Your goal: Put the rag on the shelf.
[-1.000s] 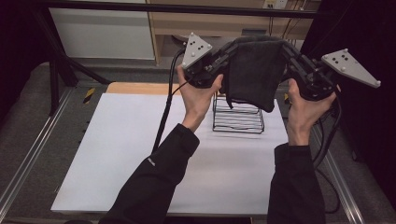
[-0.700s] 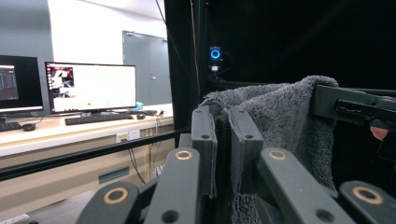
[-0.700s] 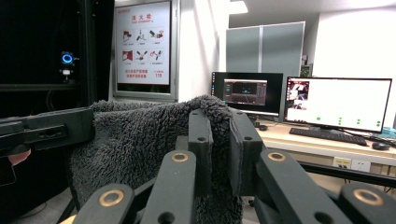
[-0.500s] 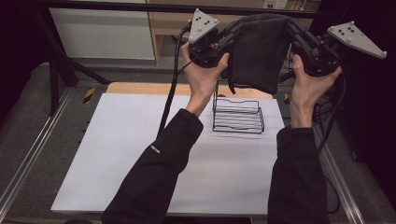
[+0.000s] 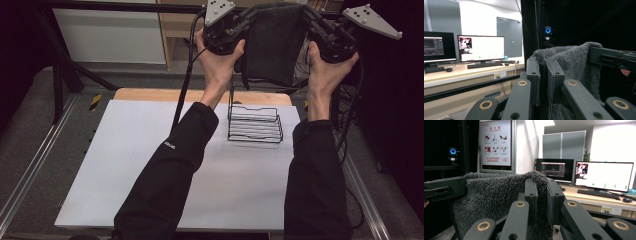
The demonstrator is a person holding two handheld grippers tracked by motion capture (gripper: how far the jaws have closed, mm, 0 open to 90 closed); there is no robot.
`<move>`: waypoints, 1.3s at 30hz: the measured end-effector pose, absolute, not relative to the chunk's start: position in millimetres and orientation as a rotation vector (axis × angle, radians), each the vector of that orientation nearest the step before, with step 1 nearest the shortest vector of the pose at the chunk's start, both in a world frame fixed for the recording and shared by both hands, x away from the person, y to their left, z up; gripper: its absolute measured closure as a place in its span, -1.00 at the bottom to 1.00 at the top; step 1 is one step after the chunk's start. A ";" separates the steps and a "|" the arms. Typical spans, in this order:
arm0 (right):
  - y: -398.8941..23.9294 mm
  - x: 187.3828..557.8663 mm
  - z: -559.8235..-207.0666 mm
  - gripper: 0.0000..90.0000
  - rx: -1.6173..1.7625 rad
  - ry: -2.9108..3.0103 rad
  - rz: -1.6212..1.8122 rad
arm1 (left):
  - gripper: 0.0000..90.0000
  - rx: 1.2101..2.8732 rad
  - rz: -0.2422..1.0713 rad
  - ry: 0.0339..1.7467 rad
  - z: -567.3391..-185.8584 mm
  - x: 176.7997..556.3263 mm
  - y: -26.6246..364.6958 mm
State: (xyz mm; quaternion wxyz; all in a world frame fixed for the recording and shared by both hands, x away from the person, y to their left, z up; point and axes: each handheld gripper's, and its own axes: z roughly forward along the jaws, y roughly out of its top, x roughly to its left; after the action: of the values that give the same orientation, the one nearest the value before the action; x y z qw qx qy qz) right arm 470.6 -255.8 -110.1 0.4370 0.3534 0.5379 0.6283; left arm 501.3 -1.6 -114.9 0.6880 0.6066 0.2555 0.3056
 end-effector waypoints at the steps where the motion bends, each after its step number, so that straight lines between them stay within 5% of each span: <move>1: -255.8 473.5 -110.5 0.82 0.884 1.342 1.560 | 0.82 1.356 0.680 0.574 -115.9 502.8 -1.7; 26: -273.7 494.8 -172.9 0.81 0.932 1.521 1.498 | 0.81 1.500 0.633 0.560 -184.0 516.9 -6.0; 39: -284.9 471.1 -200.0 0.80 0.916 1.577 1.517 | 0.81 1.548 0.608 0.492 -203.4 501.5 -3.0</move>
State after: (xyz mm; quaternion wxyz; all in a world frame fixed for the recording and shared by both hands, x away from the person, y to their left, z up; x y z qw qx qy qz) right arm 471.1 -284.9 -200.0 0.3755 0.3580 0.6161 0.5927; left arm 501.5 -3.0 -203.4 0.6468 0.6807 0.2163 0.2674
